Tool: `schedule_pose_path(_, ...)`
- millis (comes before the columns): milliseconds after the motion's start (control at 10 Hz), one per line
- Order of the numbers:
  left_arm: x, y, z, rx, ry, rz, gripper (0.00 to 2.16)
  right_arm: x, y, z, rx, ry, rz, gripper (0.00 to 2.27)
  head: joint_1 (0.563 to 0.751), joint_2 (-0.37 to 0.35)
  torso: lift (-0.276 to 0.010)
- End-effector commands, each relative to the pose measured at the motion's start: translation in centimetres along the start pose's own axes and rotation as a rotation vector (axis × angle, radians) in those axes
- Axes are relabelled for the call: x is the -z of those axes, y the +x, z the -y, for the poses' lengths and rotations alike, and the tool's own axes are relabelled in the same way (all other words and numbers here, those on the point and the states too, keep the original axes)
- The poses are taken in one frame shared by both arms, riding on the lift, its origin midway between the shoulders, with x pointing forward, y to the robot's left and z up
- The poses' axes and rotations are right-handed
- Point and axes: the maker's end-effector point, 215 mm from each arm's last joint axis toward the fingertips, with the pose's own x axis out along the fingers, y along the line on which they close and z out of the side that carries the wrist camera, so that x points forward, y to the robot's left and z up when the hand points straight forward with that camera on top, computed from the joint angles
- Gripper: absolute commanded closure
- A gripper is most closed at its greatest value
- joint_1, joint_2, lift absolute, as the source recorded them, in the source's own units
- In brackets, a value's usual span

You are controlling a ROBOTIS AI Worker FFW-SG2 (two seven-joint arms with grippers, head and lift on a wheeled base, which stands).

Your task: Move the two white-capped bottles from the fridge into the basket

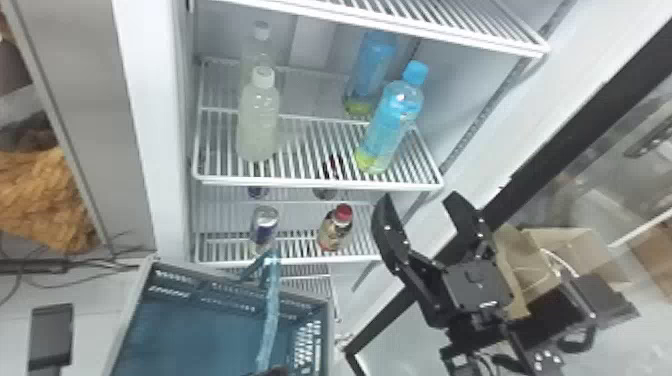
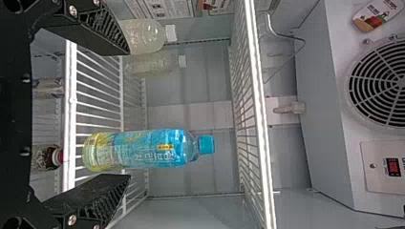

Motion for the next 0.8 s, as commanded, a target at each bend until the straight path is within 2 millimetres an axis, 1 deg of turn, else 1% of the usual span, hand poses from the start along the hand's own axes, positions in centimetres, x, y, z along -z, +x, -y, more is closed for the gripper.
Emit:
schedule_pose_path(0, 0.04, -0.06, -0.08, -0.002, -0.002, 0.001, 1.19, 0.00, 0.00, 0.00, 0.000, 0.000, 0.000, 0.12, 0.695, -0.350, 0.000)
schedule_pose_path(500, 0.11, -0.05, -0.08, -0.001, -0.005, 0.001, 1.19, -0.09, 0.06, 0.00, 0.000, 0.000, 0.003, 0.12, 0.695, -0.350, 0.000)
schedule_pose_path(700, 0.05, -0.10, -0.12, -0.003, -0.005, 0.003, 1.19, 0.36, 0.45, -0.91, -0.024, 0.011, 0.000, 0.12, 0.695, -0.350, 0.000)
